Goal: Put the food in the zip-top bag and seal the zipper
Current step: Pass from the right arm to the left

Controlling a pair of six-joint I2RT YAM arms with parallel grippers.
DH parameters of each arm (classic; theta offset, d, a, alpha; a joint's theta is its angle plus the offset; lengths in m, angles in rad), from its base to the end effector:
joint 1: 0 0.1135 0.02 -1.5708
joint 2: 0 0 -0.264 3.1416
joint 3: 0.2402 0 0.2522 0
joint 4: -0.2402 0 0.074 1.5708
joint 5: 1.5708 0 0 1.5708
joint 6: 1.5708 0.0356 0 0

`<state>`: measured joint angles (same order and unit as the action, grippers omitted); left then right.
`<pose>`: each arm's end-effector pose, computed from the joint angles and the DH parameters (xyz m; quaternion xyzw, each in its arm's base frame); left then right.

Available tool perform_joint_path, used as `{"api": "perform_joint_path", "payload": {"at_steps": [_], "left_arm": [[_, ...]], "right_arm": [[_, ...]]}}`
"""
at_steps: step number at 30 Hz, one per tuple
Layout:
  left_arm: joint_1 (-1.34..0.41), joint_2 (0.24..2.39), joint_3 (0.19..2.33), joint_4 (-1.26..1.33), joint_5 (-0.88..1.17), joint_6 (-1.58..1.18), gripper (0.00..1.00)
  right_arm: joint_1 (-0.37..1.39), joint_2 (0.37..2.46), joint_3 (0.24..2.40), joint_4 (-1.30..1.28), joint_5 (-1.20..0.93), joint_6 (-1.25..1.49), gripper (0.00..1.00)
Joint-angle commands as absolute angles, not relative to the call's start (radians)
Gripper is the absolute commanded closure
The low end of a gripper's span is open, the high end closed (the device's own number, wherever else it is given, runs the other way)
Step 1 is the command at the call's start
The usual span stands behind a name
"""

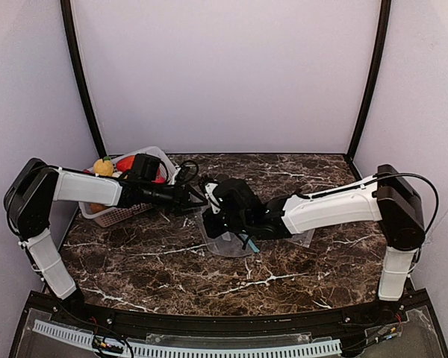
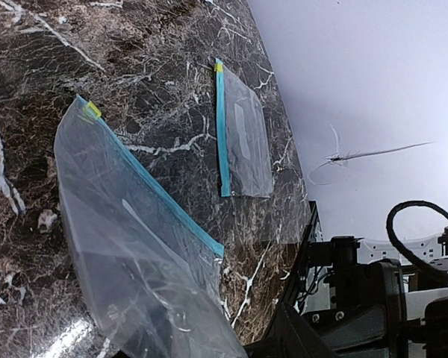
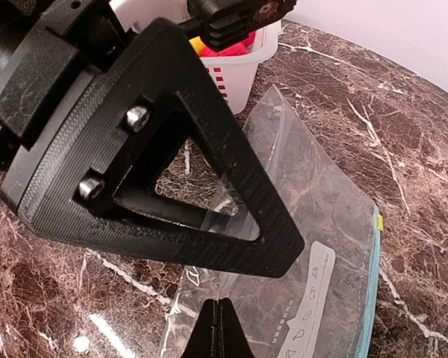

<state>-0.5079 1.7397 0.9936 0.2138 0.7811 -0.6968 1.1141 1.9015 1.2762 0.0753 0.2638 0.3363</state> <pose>0.3116 -0.2021 0.2011 0.1124 0.8171 -0.5323 0.1908 0.1988 0.3835 0.2118 -0.2685 0.8247 0.2353 0.4385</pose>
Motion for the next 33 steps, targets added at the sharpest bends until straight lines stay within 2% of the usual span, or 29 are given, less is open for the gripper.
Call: {"api": "perform_joint_path", "payload": {"at_steps": [1,11,14,18,20,24,26,33], "left_arm": [[-0.506,1.745,1.005,0.184,0.782,-0.686,0.55],[-0.506,1.749,1.005,0.180,0.781,-0.679,0.83],[-0.506,1.751,1.006,0.181,0.784,-0.677,0.96],[-0.506,1.750,1.008,0.181,0.792,-0.673,0.99],[-0.506,1.751,1.010,0.181,0.797,-0.670,0.99],[-0.506,1.736,1.027,0.179,0.820,-0.642,0.99],[-0.506,1.714,1.040,0.172,0.837,-0.607,0.99],[-0.508,1.602,1.134,0.048,0.915,-0.365,0.99]], "right_arm": [[1.128,1.925,1.313,0.029,0.328,0.320,1.00],[1.132,1.924,1.309,0.028,0.313,0.305,1.00],[1.132,1.917,1.298,0.036,0.303,0.304,0.95],[1.132,1.899,1.282,0.047,0.277,0.297,0.88],[1.133,1.884,1.270,0.048,0.263,0.296,0.78],[1.132,1.794,1.222,0.045,0.270,0.309,0.43],[1.128,1.732,1.188,0.038,0.289,0.325,0.30],[1.018,1.507,1.035,0.049,0.182,0.424,0.12]]}}
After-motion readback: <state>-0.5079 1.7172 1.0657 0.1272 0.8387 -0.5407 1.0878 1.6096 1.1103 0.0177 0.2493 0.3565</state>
